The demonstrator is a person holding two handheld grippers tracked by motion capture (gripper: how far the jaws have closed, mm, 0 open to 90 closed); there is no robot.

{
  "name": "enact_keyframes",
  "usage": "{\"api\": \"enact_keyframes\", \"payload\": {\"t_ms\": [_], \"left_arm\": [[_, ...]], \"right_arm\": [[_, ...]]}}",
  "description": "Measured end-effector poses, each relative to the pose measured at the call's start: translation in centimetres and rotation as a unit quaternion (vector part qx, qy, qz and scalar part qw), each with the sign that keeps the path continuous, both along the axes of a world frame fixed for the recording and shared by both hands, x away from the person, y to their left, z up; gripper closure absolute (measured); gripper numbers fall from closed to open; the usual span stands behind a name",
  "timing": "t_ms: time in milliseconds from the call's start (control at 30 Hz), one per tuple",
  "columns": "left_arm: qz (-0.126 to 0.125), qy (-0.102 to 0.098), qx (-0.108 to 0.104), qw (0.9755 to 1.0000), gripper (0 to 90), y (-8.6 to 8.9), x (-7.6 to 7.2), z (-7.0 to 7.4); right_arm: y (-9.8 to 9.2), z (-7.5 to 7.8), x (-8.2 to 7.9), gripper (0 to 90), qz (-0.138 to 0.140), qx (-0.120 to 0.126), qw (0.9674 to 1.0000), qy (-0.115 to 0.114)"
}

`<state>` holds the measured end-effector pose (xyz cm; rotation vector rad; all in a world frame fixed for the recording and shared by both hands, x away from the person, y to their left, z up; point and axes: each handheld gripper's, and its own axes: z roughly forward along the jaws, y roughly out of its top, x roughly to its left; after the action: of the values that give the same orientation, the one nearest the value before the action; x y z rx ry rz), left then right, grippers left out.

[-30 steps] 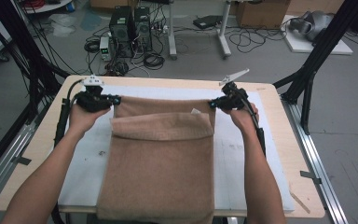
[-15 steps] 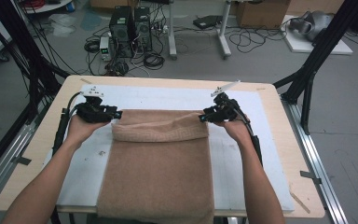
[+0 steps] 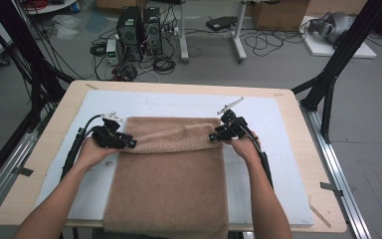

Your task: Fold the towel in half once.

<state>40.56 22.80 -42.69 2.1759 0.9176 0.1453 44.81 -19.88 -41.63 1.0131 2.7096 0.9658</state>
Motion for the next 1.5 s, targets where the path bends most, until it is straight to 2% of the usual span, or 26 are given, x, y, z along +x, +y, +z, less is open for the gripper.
{"api": "enact_keyframes", "payload": {"t_ms": [100, 133, 200, 267, 367, 467, 600, 667, 733, 767, 867, 967, 1100, 1200, 1333, 1400, 1433, 1467, 1500], "left_arm": [[-0.005, -0.003, -0.001, 1.0, 64.5, -0.1, -0.1, -0.1], [-0.008, -0.006, 0.001, 0.9999, 68.2, -0.1, -0.1, 0.0], [-0.01, -0.009, 0.005, 0.9999, 74.4, -0.1, -0.2, 0.0], [-0.017, -0.011, 0.002, 0.9998, 83.1, -0.2, -0.4, 0.1], [-0.023, -0.015, 0.002, 0.9996, 88.3, -0.3, -0.8, 0.2], [-0.025, -0.022, -0.006, 0.9994, 88.9, -0.1, -1.2, 0.6], [-0.026, -0.03, -0.021, 0.999, 88.6, 0.3, -1.5, 0.9], [-0.016, -0.031, -0.028, 0.999, 80.1, 0.4, -1.5, 1.1], [-0.005, -0.036, -0.02, 0.9991, 64.6, 0.5, -1.5, 1.1], [0.003, -0.033, -0.019, 0.9993, 59.7, 0.5, -1.3, 0.9], [0.01, -0.017, -0.011, 0.9997, 52.3, 0.4, -1.0, 0.3], [0.0, -0.009, 0.002, 1.0, 59.4, 0.1, -0.9, -0.2], [-0.017, -0.017, 0.008, 0.9997, 75.8, -0.4, -1.3, -0.1], [-0.029, -0.031, 0.004, 0.9991, 83.3, -0.4, -2.0, 0.5], [-0.041, -0.05, -0.013, 0.9978, 84.4, 0.2, -3.9, 1.4], [-0.057, -0.056, -0.018, 0.9967, 84.1, 0.5, -5.2, 2.0], [-0.068, -0.058, -0.016, 0.9959, 82.8, 0.5, -5.9, 2.4], [-0.079, -0.063, -0.014, 0.9948, 77.4, 0.5, -6.7, 2.8], [-0.083, -0.077, -0.02, 0.9934, 70.0, 0.5, -7.5, 3.2]], "right_arm": [[-0.4, -0.8, -0.3, 57.6, 0.007, 0.017, 0.9998, -0.004], [-0.5, -0.8, -0.4, 61.1, 0.009, 0.02, 0.9997, -0.011], [-0.6, -0.8, -0.6, 71.1, 0.019, 0.032, 0.9993, -0.003], [-0.5, -0.7, -0.8, 79.0, 0.033, 0.034, 0.9989, -0.002], [-0.3, -0.4, -1.2, 80.3, 0.048, 0.035, 0.9982, -0.005], [-0.6, 0.1, -1.7, 80.4, 0.056, 0.043, 0.9974, -0.015], [-1.6, 0.4, -2.5, 79.6, 0.054, 0.062, 0.9965, -0.016], [-2.1, 0.5, -2.7, 79.6, 0.056, 0.065, 0.9961, -0.019], [-2.2, 0.7, -2.8, 79.1, 0.054, 0.072, 0.9958, -0.017], [-2.2, 0.7, -2.8, 78.4, 0.055, 0.072, 0.9956, -0.021], [-1.7, 0.6, -2.7, 73.8, 0.06, 0.08, 0.9949, -0.019], [-1.2, 0.0, -2.5, 71.3, 0.061, 0.07, 0.9956, -0.01], [-0.8, -0.2, -2.5, 77.0, 0.071, 0.065, 0.9953, -0.01], [-0.9, 0.4, -2.9, 80.6, 0.084, 0.065, 0.9942, -0.02], [-1.6, 1.2, -4.6, 81.7, 0.102, 0.084, 0.9906, -0.037], [-2.2, 1.4, -5.8, 80.9, 0.112, 0.093, 0.9883, -0.045], [-2.5, 1.4, -6.4, 79.0, 0.117, 0.094, 0.9877, -0.043], [-2.7, 1.4, -7.0, 75.3, 0.123, 0.096, 0.9869, -0.044], [-3.0, 1.4, -7.7, 72.9, 0.126, 0.093, 0.9868, -0.042]]}}
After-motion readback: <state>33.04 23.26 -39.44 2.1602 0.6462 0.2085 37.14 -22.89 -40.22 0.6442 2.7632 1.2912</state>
